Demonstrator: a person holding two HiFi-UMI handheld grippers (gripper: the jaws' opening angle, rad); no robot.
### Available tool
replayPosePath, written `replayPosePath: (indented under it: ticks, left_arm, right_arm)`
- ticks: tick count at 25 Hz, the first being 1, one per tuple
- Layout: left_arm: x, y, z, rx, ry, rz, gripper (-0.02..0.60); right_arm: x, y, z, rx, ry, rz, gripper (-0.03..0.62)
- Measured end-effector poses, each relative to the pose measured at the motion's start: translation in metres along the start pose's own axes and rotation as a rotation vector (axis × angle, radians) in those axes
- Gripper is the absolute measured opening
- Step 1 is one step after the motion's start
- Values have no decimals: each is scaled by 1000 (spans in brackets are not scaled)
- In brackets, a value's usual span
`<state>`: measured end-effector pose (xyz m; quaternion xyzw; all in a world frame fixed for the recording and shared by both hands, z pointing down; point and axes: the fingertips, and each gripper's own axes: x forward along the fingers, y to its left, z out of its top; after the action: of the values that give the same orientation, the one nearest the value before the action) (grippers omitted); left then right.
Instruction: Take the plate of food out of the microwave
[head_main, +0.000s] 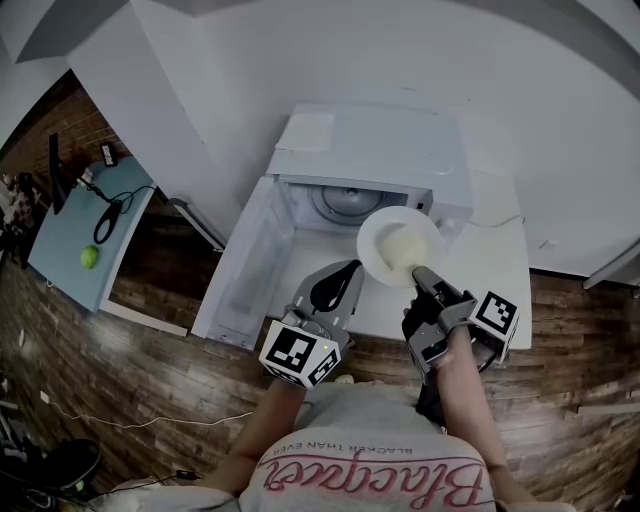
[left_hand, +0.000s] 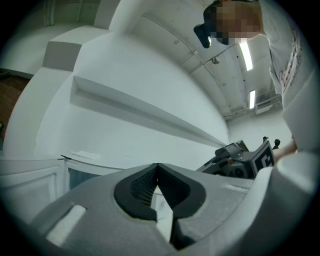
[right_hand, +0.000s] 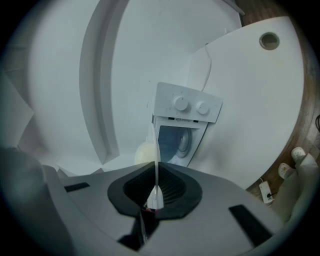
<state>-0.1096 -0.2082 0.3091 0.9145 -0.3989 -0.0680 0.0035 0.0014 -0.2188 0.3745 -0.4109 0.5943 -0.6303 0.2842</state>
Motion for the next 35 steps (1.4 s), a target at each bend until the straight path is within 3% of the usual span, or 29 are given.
replayPosePath:
  ticks: [18,35]
  left_arm:
    - [9,10,34,54,-95,11,5]
    - [13,3,44,42,-140,-12,5]
  right_arm:
    - [10,53,6,-36,-7,71,20]
    - [4,60,5,-42,-12,95,20]
